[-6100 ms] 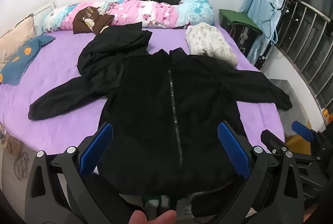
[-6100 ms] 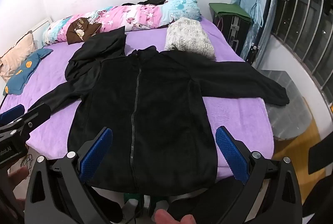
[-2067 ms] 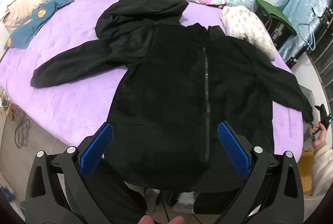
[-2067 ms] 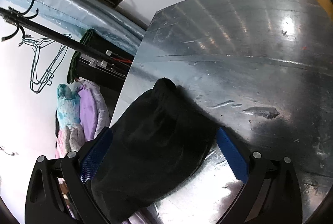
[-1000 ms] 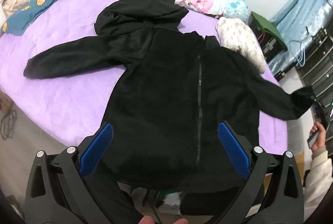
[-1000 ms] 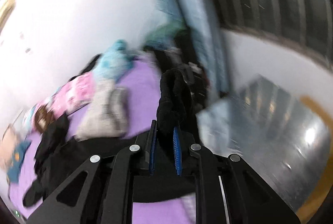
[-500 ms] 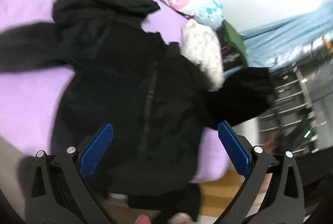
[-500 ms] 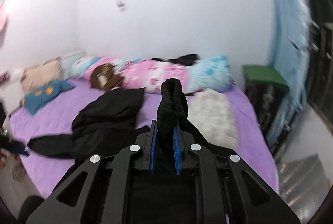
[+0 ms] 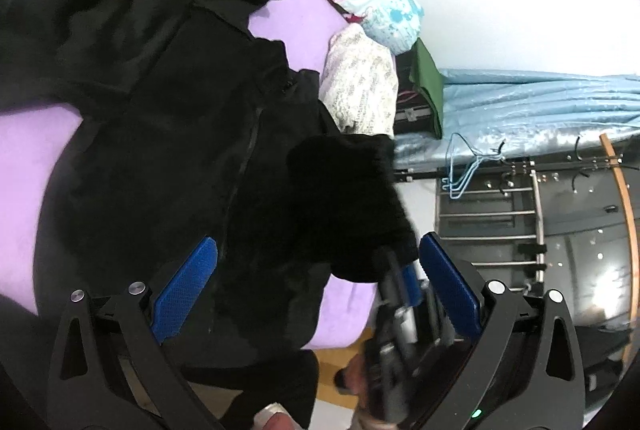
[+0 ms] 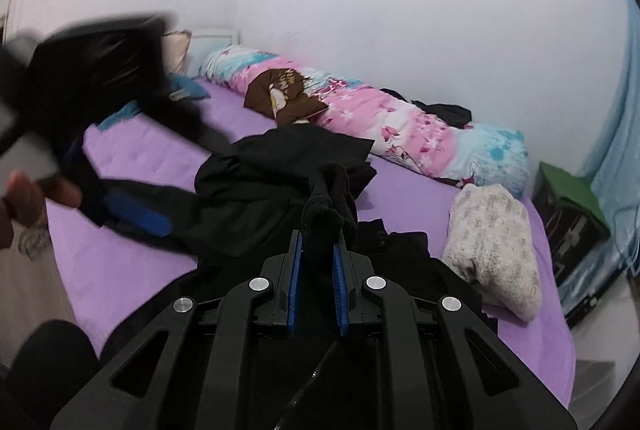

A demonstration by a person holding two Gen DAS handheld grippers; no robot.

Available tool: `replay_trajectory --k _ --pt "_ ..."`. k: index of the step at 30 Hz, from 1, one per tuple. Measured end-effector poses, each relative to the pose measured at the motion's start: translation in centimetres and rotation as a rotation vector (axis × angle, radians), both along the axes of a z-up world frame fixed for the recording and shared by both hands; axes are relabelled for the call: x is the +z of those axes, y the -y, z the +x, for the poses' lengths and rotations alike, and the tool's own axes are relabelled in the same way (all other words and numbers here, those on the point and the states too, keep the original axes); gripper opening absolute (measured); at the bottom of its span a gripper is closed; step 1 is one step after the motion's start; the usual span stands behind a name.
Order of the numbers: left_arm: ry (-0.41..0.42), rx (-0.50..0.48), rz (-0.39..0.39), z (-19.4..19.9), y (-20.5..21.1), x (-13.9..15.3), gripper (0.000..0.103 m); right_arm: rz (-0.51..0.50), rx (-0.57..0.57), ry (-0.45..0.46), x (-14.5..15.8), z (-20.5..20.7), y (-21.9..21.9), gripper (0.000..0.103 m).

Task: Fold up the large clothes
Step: 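Grasp the sleeve cuff with the left gripper while the right gripper opens and releases it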

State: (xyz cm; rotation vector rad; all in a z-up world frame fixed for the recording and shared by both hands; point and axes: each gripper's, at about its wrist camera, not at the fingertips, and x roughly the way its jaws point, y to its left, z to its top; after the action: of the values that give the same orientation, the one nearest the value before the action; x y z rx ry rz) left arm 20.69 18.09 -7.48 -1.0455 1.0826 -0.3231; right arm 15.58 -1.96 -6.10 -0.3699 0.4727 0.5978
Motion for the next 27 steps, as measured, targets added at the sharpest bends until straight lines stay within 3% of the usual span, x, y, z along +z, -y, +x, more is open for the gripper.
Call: replay_trajectory --k 3,5,7,10,18,24,27 --pt "-0.032 -0.003 -0.051 1.2 0.1 -1.4 0.097 -0.046 0.021 0.008 -1.2 -0.6 -1.4 0.014" --pt "-0.036 -0.013 -0.063 2.1 0.3 -1.9 0.089 -0.064 0.029 0.005 -1.8 -0.5 -2.0 0.014" --pt "-0.039 -0.03 -0.059 2.8 0.4 -2.2 0.065 -0.082 0.039 0.012 -2.2 -0.6 -2.2 0.014" --pt "-0.036 -0.069 -0.074 3.7 0.9 -2.7 0.051 -0.093 0.064 0.021 -2.5 -0.6 -2.5 0.014" --pt "-0.083 -0.097 -0.106 4.6 1.2 -5.1 0.028 -0.137 0.09 0.04 -3.3 -1.5 -3.2 0.014" --pt "-0.053 -0.091 -0.118 4.7 0.3 -6.0 0.016 -0.191 0.095 0.066 -4.2 -1.7 -4.1 0.015" --pt "-0.009 -0.069 -0.115 4.4 -0.6 -5.9 0.012 -0.162 0.093 0.051 -4.1 -1.7 -4.1 0.022"
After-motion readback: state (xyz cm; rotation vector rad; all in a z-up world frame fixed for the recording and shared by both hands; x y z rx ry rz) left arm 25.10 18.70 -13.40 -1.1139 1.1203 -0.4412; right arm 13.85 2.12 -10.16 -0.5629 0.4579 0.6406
